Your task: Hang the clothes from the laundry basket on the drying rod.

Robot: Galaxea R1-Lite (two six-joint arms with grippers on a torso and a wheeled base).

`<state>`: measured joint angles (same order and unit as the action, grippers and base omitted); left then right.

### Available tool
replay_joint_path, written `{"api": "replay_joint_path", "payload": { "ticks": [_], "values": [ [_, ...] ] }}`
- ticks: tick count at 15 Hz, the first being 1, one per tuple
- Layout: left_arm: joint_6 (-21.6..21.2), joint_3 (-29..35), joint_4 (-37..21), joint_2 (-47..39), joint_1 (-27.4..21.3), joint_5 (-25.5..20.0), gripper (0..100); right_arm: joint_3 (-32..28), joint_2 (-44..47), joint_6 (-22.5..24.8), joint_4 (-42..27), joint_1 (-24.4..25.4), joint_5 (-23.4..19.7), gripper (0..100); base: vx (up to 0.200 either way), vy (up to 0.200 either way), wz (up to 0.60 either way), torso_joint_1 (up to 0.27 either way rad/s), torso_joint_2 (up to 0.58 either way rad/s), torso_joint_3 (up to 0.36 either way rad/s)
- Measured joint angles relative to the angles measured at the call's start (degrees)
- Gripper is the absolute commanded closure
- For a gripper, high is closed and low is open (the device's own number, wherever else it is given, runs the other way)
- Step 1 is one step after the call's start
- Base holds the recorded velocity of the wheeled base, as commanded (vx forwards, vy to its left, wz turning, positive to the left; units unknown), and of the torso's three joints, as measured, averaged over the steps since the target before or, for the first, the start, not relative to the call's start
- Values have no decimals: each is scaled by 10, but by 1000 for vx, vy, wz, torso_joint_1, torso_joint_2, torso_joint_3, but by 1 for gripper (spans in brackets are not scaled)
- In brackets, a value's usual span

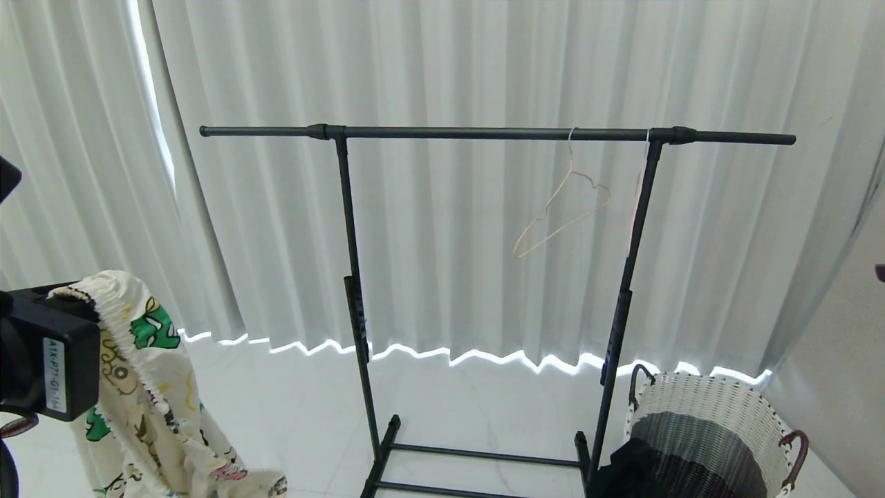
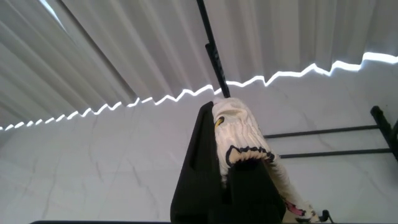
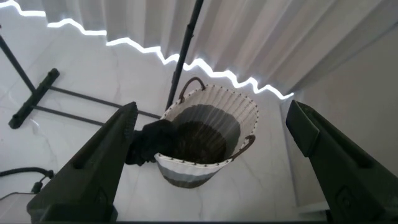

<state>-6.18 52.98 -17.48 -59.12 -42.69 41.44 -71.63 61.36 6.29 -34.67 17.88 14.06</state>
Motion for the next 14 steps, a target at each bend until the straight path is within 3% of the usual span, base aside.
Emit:
{"api": "replay_joint_path", "payload": {
  "ticks": [4, 7, 14],
  "values": [
    [0, 3, 1, 0, 0, 1, 100, 2, -4, -1, 0, 0, -1, 0, 0, 0, 0, 201, -467, -263],
    [0, 6, 1, -2, 2, 1, 100, 6, -4, -1, 18, 0, -2, 0, 0, 0, 0, 66, -134, -77],
    [0, 6, 2, -6, 24, -1, 100, 6, 1, -1, 33, -17, -3, 0, 200, 0, 0, 11, -13, -4]
  ]
}}
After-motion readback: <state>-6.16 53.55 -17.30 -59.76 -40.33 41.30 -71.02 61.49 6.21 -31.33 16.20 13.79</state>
